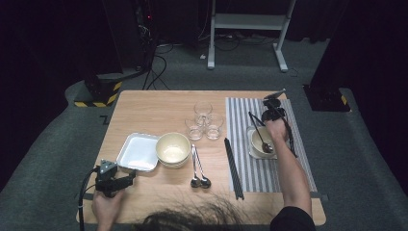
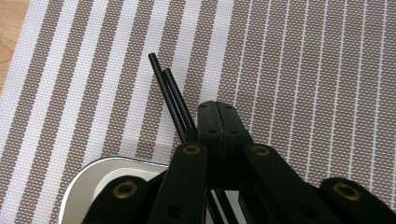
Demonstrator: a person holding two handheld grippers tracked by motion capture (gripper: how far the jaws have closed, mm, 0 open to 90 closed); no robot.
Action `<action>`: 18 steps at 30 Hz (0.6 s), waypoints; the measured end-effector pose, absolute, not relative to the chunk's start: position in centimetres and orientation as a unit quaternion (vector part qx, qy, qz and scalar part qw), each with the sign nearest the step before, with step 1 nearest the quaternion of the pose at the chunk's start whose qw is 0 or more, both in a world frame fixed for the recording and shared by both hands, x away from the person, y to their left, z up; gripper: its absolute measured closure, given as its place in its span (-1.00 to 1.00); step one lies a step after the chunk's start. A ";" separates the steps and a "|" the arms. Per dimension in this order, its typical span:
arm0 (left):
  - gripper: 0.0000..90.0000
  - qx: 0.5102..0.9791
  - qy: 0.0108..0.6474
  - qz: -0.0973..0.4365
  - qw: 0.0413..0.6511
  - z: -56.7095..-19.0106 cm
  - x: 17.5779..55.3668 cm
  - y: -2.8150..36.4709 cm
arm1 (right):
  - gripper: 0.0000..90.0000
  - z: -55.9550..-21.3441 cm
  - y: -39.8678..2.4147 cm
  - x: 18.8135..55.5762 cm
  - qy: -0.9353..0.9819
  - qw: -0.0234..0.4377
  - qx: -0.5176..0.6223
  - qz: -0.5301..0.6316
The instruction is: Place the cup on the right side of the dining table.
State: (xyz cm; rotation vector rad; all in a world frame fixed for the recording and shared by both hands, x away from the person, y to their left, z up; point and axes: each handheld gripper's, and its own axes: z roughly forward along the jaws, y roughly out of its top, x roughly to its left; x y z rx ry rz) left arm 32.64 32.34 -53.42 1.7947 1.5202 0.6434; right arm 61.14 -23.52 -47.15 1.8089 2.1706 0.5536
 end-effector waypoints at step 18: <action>-0.57 0.691 0.585 0.248 0.344 -53.4 32.6 32.3 | 1.00 -46.9 -22.2 60.9 0.753 0.127 0.612 0.204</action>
